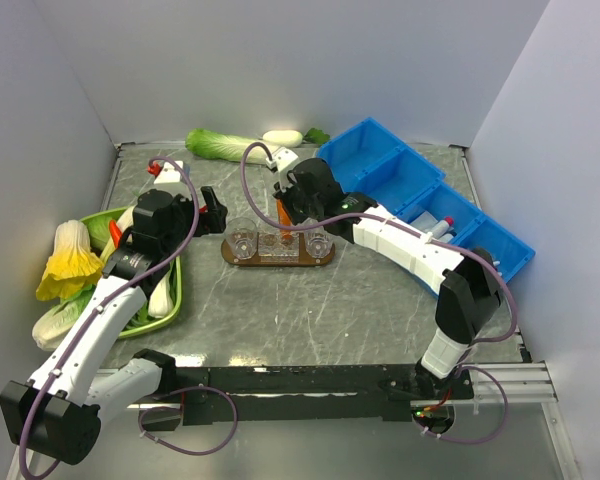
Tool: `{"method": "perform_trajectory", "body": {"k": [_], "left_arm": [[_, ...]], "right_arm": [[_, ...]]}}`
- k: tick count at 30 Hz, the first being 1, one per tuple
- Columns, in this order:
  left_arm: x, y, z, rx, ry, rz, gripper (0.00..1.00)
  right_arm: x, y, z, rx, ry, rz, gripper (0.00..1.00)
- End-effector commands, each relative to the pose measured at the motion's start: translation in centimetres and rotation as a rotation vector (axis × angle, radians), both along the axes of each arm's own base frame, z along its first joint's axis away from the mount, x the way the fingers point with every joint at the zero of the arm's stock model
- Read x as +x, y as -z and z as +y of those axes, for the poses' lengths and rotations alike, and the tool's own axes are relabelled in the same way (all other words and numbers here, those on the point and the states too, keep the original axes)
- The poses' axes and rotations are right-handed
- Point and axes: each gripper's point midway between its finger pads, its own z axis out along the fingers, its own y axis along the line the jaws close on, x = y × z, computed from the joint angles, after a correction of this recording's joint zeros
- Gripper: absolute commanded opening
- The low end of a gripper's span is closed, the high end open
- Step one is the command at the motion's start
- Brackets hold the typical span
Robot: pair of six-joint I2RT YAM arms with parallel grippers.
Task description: Prepare toiletry sets of a toothbrush and toothpaste on the tray
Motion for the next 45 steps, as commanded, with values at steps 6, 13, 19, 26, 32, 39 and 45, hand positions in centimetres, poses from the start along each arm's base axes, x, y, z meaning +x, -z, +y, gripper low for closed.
{"method": "perform_trajectory", "body": {"k": [6, 13, 19, 26, 32, 39, 45], "left_arm": [[0.5, -1.5, -0.3, -0.010, 0.014, -0.046, 0.97], [0.5, -1.4, -0.3, -0.009, 0.014, -0.043, 0.97], [0.5, -1.5, -0.3, -0.012, 0.015, -0.046, 0.97], [0.5, -1.6, -0.4, -0.013, 0.016, -0.047, 0.97], [0.5, -1.5, -0.4, -0.013, 0.016, -0.046, 0.97], [0.5, -1.5, -0.4, -0.012, 0.016, -0.044, 0.97], [0.5, -1.4, -0.4, -0.012, 0.016, -0.043, 0.97]], "right_arm": [[1.1, -1.2, 0.9, 0.030, 0.005, -0.057, 0.00], [1.4, -0.5, 1.0, 0.018, 0.007, -0.047, 0.00], [1.4, -0.2, 1.0, 0.009, 0.007, -0.042, 0.00], [1.5, 0.4, 1.1, 0.000, 0.009, -0.032, 0.00], [1.6, 0.7, 1.0, -0.005, 0.013, -0.030, 0.00], [1.6, 1.2, 0.9, -0.019, 0.018, -0.022, 0.00], [1.6, 0.8, 0.6, -0.019, 0.025, -0.029, 0.12]]}}
